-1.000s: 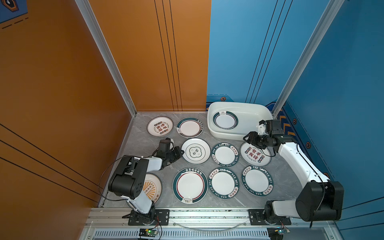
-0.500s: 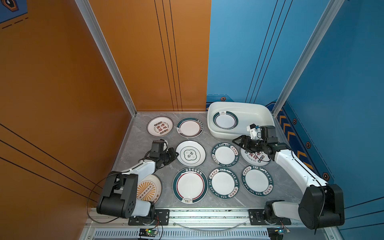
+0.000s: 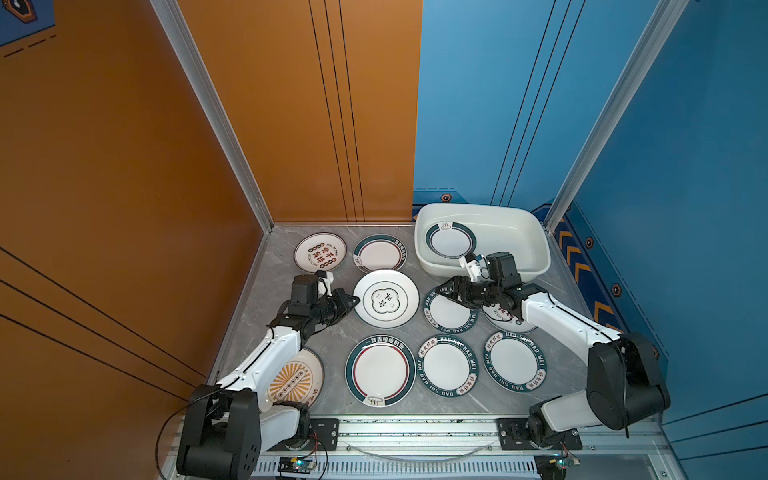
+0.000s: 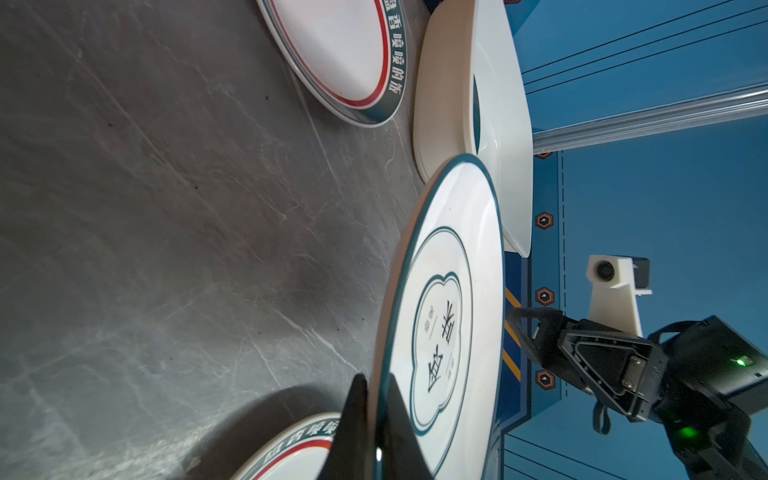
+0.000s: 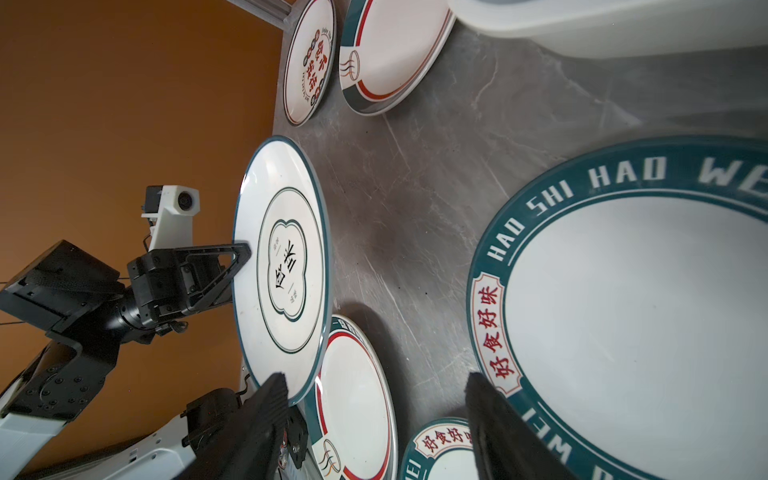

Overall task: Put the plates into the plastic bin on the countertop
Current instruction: 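Lift the plate toward the right gripper while the right gripper grasps its far rim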

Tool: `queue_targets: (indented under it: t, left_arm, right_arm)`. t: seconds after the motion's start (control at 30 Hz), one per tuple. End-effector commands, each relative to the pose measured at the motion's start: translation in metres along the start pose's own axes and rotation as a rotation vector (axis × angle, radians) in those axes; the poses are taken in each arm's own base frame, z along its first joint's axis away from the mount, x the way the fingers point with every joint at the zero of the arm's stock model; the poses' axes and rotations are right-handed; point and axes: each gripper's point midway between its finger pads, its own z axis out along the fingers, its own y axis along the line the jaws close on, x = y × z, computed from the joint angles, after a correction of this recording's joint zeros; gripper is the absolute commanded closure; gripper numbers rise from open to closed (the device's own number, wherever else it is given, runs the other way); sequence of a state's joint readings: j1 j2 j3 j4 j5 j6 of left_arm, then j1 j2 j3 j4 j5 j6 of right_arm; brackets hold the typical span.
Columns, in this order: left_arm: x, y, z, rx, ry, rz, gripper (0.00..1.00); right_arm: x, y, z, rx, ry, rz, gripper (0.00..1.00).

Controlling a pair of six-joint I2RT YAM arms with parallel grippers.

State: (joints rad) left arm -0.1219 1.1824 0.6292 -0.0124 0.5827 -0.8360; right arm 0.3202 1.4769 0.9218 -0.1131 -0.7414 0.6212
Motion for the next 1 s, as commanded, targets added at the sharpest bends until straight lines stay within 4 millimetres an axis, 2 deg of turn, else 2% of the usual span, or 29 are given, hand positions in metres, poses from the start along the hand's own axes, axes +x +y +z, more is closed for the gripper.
queue_targets:
  t: [0.0, 0.37, 0.5, 0.63, 0.8, 0.97]
  left_arm:
    - [-0.006, -0.04, -0.008, 0.103, 0.008, 0.032, 1.0]
    - [-0.004, -0.064, 0.012, 0.137, 0.044, 0.068, 1.0]
    - [-0.003, -0.07, 0.019, 0.139, 0.056, 0.079, 1.0]
    - [-0.002, -0.073, 0.026, 0.141, 0.07, 0.086, 1.0]
    - [-0.003, -0.077, 0.033, 0.144, 0.076, 0.1, 1.0]
    - [-0.002, -0.075, 0.038, 0.134, 0.084, 0.106, 1.0]
  right_arm:
    - [-0.015, 0.021, 0.007, -0.068, -0.03, -0.02, 0.31]
    - [-0.014, 0.038, 0.032, -0.114, -0.013, -0.017, 0.35]
    - [-0.014, 0.042, 0.038, -0.137, -0.009, -0.009, 0.4]
    - [-0.013, 0.045, 0.042, -0.159, -0.001, 0.004, 0.48]
    - [-0.01, 0.044, 0.045, -0.165, 0.012, 0.009, 0.66]
    - [-0.007, 0.044, 0.044, -0.168, 0.017, 0.012, 0.79]
